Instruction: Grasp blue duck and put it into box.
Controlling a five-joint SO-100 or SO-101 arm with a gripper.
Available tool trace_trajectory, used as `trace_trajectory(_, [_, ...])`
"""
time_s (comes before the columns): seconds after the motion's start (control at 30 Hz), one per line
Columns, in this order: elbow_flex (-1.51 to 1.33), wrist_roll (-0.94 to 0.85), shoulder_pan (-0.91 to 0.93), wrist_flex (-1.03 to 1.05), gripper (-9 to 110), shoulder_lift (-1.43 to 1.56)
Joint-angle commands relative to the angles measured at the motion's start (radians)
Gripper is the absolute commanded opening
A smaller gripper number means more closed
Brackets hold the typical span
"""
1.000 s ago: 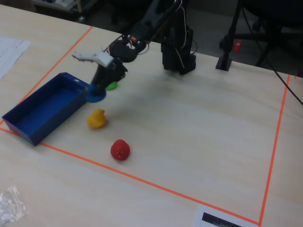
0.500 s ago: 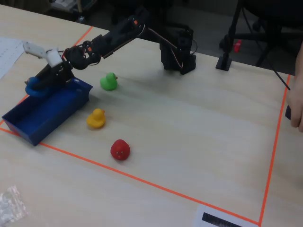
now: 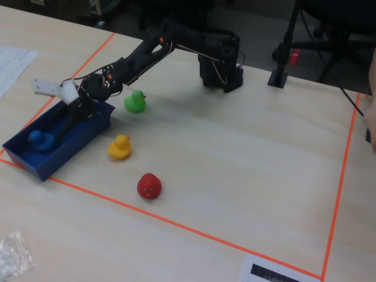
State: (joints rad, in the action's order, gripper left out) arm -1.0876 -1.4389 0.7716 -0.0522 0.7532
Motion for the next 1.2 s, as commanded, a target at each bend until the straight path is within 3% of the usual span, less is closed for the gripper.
trace_trajectory(0.0, [-0.083, 0.084, -0.006, 0.023, 31, 0.278])
trace_trajectory(0.23, [-0.584, 0.273, -0.175, 0.252, 2, 0.931])
trace_trajectory(0.67, [-1.440, 0.445, -0.851, 0.867, 0, 1.928])
trace_trajectory(0.93, [-1.855, 0.380, -0.897, 1.089, 0, 2.333])
trace_trajectory(1.17, [-2.022, 0.253, -0.853, 1.333, 0, 2.557])
